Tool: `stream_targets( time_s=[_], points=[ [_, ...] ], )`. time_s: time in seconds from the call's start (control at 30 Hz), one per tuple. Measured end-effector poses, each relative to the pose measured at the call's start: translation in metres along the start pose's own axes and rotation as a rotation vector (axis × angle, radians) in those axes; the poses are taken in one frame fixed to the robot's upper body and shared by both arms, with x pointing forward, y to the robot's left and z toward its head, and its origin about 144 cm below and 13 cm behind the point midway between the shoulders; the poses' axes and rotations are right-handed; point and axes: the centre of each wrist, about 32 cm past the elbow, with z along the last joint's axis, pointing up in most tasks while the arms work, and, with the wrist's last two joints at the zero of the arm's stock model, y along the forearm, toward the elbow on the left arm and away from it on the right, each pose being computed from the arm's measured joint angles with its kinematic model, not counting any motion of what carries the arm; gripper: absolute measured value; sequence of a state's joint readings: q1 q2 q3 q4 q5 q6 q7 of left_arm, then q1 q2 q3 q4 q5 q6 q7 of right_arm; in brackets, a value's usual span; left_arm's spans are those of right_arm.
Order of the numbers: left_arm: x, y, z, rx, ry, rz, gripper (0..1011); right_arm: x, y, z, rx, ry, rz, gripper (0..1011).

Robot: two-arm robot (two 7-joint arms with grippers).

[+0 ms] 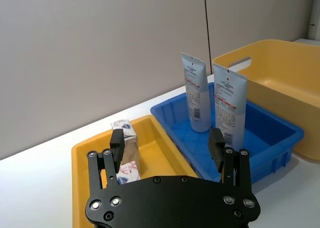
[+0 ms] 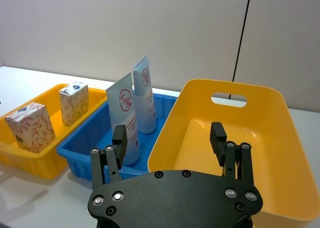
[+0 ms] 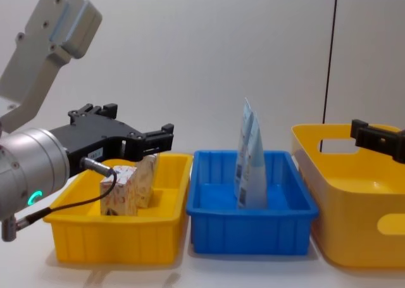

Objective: Bimanual collaborative sorting of washing and personal care products

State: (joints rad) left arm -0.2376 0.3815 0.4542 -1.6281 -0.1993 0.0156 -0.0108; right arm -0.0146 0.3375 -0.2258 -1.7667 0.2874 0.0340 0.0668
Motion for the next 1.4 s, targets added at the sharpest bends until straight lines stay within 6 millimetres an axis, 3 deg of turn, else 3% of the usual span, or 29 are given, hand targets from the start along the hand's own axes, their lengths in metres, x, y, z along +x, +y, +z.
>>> stream_targets(
  time_s=[0.47, 0.93, 1.4],
  points=[
    [-0.008, -0.007, 0.022, 0.041, 0.006, 0.014, 1001, 0.000, 0.000, 0.000, 0.000, 0.000, 0.000, 1003],
    [-0.022, -0.010, 0.046, 0.187, 0.056, 0.035, 1001, 0.000, 0.000, 0.000, 0.000, 0.000, 0.000, 1003],
    [-0.031, -0.003, 0.048, 0.302, 0.105, 0.072, 1001, 0.000, 0.000, 0.000, 0.000, 0.000, 0.000, 1003]
  ],
)
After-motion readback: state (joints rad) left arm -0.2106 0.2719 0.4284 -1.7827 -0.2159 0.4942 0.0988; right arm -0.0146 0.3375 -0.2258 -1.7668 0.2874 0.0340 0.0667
